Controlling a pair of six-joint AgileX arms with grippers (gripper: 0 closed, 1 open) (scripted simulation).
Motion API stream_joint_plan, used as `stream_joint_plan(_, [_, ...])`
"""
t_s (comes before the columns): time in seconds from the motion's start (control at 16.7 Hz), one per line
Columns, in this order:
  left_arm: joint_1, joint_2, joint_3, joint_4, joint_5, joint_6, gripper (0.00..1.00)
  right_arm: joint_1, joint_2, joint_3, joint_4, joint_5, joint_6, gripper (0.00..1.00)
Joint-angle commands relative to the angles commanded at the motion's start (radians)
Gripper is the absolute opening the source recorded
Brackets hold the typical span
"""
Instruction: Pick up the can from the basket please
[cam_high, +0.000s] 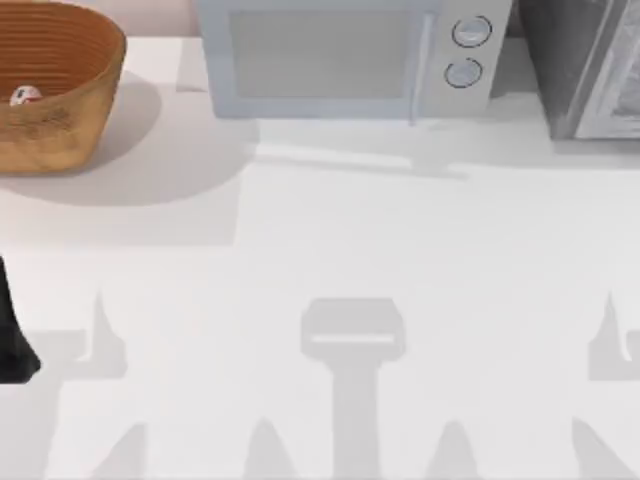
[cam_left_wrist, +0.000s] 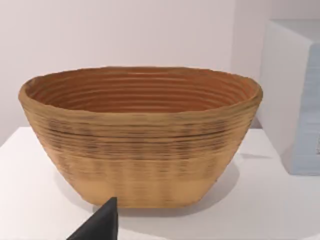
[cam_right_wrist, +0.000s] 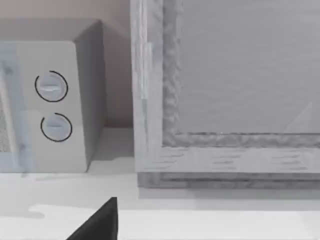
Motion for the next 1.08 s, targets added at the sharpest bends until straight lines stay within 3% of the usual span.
stream_joint_plan(0.24, [0.001,0.025,0.026,-0.012,0.001,-0.002,1.00,0.000,0.000,0.000,0.000,0.000,0.000,1.00])
stream_joint_plan(0.48, [0.005,0.202,0.204,-0.091,0.010,-0.011,1.00,0.000,0.000,0.000,0.000,0.000,0.000,1.00])
stream_joint_plan(0.72, [0.009,0.542,0.541,-0.233,0.027,-0.021,1.00,0.000,0.000,0.000,0.000,0.000,0.000,1.00])
stream_joint_plan(1.08, [0.022,1.242,1.198,-0.536,0.056,-0.023,1.00,0.000,0.000,0.000,0.000,0.000,0.000,1.00])
